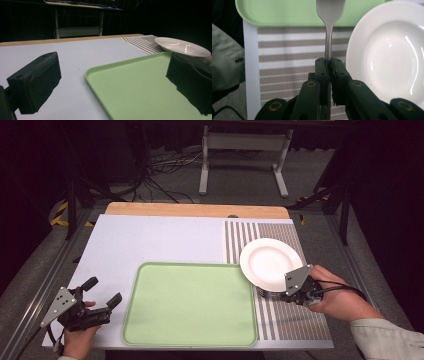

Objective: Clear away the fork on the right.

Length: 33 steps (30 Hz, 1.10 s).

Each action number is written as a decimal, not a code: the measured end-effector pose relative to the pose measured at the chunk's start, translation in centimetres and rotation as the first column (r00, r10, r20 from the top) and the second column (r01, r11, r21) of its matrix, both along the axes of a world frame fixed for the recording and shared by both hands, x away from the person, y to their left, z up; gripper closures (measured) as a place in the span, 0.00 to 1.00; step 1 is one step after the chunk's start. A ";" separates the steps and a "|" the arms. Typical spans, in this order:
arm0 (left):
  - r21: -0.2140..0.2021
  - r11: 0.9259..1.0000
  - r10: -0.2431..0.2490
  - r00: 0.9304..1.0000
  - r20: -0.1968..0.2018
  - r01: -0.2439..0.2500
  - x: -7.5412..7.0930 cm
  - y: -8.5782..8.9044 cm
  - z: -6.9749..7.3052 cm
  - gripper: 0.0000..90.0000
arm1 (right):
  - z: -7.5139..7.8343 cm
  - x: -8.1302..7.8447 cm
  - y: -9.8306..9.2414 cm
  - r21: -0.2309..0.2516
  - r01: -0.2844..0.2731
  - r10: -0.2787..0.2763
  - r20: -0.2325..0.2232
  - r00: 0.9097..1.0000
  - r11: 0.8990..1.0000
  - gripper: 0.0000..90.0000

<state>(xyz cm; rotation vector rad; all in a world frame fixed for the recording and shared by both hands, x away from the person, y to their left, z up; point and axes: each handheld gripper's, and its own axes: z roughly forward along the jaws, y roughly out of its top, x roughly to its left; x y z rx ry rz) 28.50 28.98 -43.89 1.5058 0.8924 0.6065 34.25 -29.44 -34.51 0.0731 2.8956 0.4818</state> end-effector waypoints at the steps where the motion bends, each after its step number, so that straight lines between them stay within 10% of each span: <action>1: -0.004 1.000 0.002 1.000 -0.001 -0.002 0.0 0.0 0.0 0.00 | 0.1 0.0 0.0 0.027 0.003 -0.003 0.000 1.000 1.000 0.95; 13: 0.000 1.000 0.004 1.000 0.004 -0.004 0.0 0.2 0.1 0.00 | 1.3 -0.2 1.5 0.152 0.131 -0.132 -0.004 0.991 0.980 0.95; 19: 0.003 1.000 0.003 1.000 0.005 -0.003 0.0 0.2 0.1 0.00 | 1.6 0.1 2.9 0.140 0.169 -0.171 0.003 0.985 0.976 0.95; 27: -0.003 1.000 0.006 1.000 0.008 -0.006 0.0 0.3 0.1 0.00 | 2.2 0.6 5.4 0.178 0.299 -0.292 -0.069 0.954 0.937 0.95; 33: -0.003 1.000 0.006 1.000 0.009 -0.006 -0.1 0.3 0.1 0.00 | 2.3 0.9 6.7 0.182 0.318 -0.308 -0.082 0.948 0.931 0.95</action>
